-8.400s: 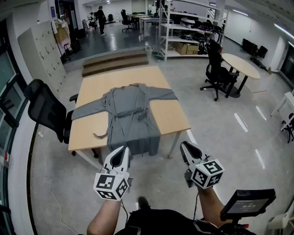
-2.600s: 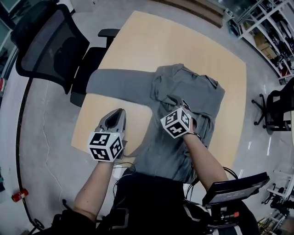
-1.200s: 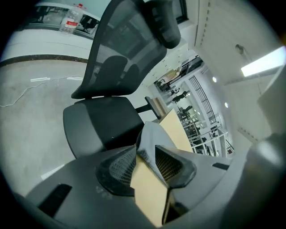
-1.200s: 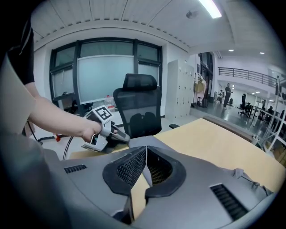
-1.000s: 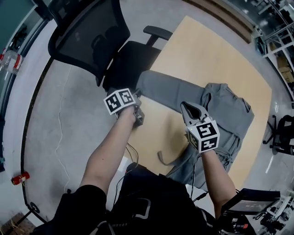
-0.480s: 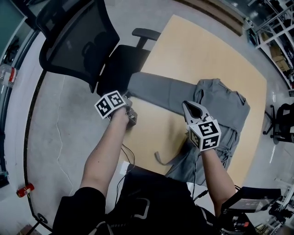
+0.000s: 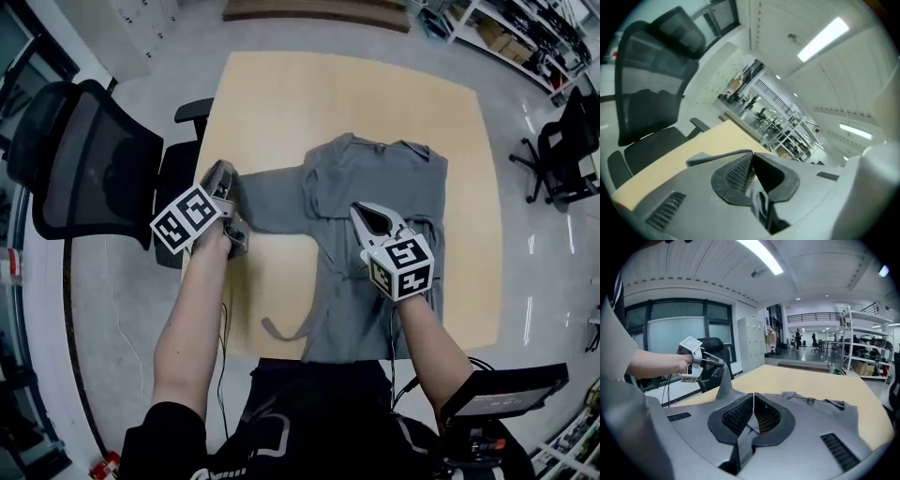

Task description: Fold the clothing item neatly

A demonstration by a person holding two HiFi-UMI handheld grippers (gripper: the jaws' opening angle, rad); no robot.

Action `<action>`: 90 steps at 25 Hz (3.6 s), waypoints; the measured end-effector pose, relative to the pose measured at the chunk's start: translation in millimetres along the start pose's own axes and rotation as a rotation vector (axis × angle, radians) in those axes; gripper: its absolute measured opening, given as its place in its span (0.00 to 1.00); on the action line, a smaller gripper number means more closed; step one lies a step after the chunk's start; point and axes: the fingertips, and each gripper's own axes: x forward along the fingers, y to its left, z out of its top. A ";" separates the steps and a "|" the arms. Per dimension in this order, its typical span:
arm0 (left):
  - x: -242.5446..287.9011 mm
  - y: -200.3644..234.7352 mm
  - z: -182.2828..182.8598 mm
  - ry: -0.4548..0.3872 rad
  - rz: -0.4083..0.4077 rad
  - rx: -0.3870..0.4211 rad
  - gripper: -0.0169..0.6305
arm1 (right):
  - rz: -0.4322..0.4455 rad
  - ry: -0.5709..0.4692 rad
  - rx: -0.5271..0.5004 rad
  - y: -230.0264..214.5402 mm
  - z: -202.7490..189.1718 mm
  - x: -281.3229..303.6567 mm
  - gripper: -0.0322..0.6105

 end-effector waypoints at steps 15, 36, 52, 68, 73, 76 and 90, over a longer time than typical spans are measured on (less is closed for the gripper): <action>160.2 -330.0 -319.7 0.466 -0.346 0.794 0.05 | -0.246 -0.023 0.221 -219.2 -125.5 -195.6 0.07; 108.5 -313.7 -332.6 0.473 -0.382 0.704 0.15 | -0.216 -0.065 0.301 -241.0 -151.9 -223.0 0.07; -104.4 -292.3 -211.5 0.086 -0.522 0.711 0.03 | -0.196 -0.228 0.176 -164.4 -79.0 -288.5 0.07; -280.7 -213.6 -211.0 -0.004 -0.543 0.737 0.03 | -0.139 -0.249 0.128 -18.1 -103.7 -378.1 0.07; -301.2 -162.8 -253.0 0.062 -0.405 0.656 0.03 | -0.051 -0.174 0.183 -16.2 -170.7 -386.4 0.21; -309.6 -120.0 -305.5 0.130 -0.301 0.673 0.03 | 0.019 -0.085 0.224 -15.0 -242.3 -386.0 0.29; -249.6 64.9 -529.0 0.518 -0.257 0.682 0.55 | 0.136 0.170 0.329 -19.2 -495.3 -291.0 0.48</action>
